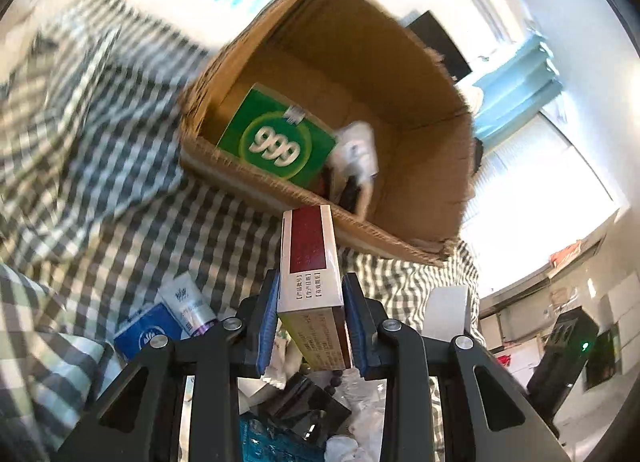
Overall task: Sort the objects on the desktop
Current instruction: 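Grasp the tan medicine box with the left gripper while the right grasps the tape roll, then carry the tan box and tape roll over the cardboard box with both grippers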
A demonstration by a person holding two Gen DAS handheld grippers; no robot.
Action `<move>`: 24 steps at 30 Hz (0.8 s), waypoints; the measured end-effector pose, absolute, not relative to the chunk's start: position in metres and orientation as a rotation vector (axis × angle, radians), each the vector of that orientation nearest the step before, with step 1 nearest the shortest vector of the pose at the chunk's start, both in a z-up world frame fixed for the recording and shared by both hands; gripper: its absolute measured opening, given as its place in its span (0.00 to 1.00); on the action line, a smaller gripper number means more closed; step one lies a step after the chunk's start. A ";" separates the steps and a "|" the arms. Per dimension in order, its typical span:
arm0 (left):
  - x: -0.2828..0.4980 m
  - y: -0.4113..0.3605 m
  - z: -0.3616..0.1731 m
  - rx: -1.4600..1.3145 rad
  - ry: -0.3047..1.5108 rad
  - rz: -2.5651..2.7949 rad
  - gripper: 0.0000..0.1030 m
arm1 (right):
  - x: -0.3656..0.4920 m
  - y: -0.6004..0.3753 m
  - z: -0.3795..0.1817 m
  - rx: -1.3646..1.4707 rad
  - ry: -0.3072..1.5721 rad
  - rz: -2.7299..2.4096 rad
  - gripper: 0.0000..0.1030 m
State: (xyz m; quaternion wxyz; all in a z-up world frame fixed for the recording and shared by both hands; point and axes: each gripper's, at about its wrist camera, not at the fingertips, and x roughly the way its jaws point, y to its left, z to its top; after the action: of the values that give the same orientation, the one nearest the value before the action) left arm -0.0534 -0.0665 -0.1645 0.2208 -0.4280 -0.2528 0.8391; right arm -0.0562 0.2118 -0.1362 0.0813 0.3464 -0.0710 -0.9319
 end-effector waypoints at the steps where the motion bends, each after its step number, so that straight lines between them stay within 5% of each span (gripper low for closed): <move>1: -0.051 -0.067 -0.160 -1.164 -0.687 2.335 0.30 | -0.055 0.210 -0.132 1.007 -0.214 -2.792 0.08; 24: 0.020 -0.064 0.012 -0.480 -0.193 2.705 0.30 | -0.023 0.179 0.018 0.437 -0.081 -2.846 0.08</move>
State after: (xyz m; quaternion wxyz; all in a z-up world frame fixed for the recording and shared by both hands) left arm 0.0197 -0.0645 0.0121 0.1923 -0.1711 -0.0687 0.9639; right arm -0.0226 0.1790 0.0178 0.1300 0.1504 -0.0280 -0.9796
